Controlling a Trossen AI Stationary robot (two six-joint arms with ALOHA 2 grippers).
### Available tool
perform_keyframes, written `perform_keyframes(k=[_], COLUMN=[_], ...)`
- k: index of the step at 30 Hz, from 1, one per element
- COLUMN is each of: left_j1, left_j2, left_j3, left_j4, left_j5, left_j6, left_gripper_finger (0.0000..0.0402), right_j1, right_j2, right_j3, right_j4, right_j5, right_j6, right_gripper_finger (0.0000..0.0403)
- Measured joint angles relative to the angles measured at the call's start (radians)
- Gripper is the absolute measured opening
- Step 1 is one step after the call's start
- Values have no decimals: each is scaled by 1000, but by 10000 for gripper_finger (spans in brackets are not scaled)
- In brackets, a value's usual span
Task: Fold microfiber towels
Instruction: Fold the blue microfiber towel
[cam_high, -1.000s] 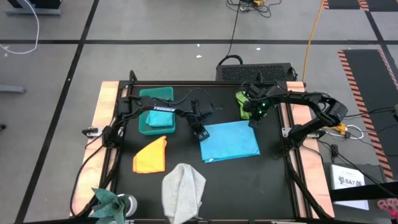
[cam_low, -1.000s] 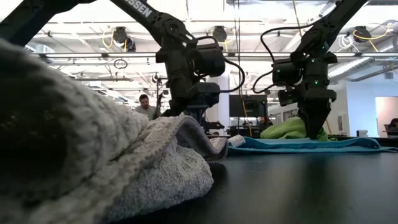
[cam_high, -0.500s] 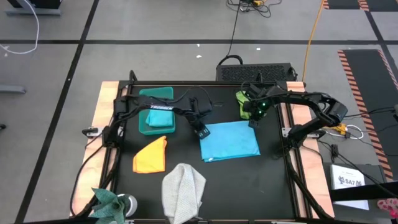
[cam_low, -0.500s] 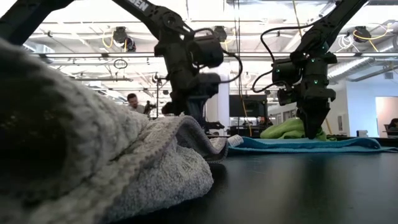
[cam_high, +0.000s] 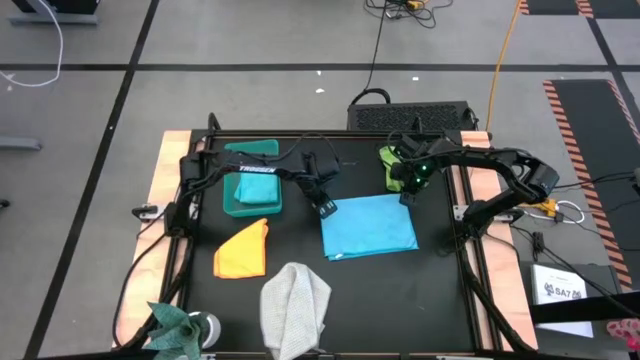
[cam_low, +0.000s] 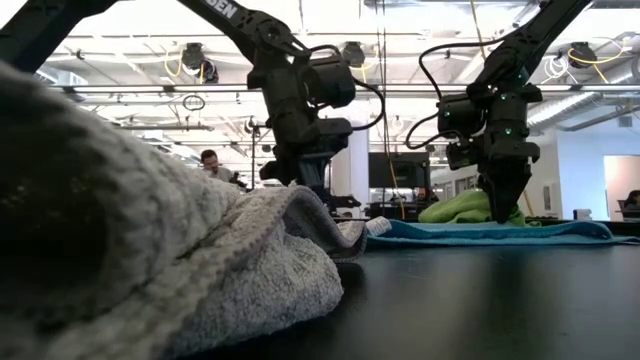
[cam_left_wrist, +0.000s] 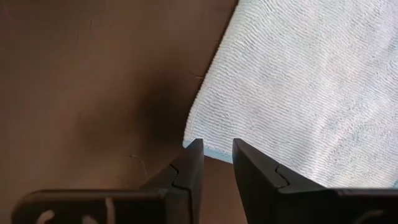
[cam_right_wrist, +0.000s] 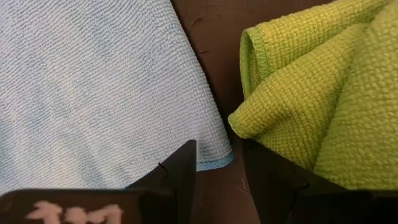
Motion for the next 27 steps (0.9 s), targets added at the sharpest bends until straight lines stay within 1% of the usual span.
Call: perform_keyframes(k=[10, 12, 27], left_j1=[9, 10, 15], left_j2=[39, 42, 43], left_j3=[-1, 0, 0], left_j4=[26, 52, 31], left_j5=[-7, -12, 14], left_j6=[21, 20, 16], left_gripper_finger=[88, 88, 88], right_j1=[0, 0, 0], right_j2=[0, 0, -1], right_j3=[0, 0, -46], right_j4=[1, 1, 72], right_j5=[0, 1, 3], right_j6=[0, -1, -33], right_gripper_finger=[123, 123, 123])
